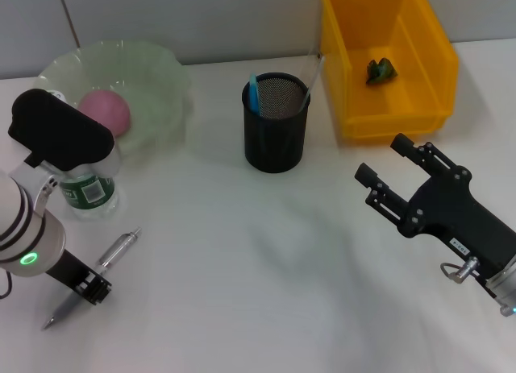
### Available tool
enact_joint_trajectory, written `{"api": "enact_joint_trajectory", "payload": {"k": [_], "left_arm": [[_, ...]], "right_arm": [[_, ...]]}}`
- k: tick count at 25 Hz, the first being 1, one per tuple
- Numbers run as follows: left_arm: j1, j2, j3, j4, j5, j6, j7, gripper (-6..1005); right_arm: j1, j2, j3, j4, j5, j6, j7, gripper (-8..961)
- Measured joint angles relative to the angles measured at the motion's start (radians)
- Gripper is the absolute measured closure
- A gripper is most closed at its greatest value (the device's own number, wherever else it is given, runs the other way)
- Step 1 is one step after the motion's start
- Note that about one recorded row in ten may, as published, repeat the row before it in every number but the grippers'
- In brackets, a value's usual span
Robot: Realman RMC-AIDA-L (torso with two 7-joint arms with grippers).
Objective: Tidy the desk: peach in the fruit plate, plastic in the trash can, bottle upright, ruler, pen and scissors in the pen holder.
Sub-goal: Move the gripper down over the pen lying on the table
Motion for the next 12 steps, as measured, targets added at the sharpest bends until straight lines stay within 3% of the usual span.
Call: {"api": "enact_joint_trajectory", "payload": {"k": [12], "left_arm": [[-0.014,0.001,0.006,-0.013,-0.011,-0.003,0.047,781]], "right_arm": [[-0.001,0.0,0.0,0.0,0.0,0.0,0.0,329]]}}
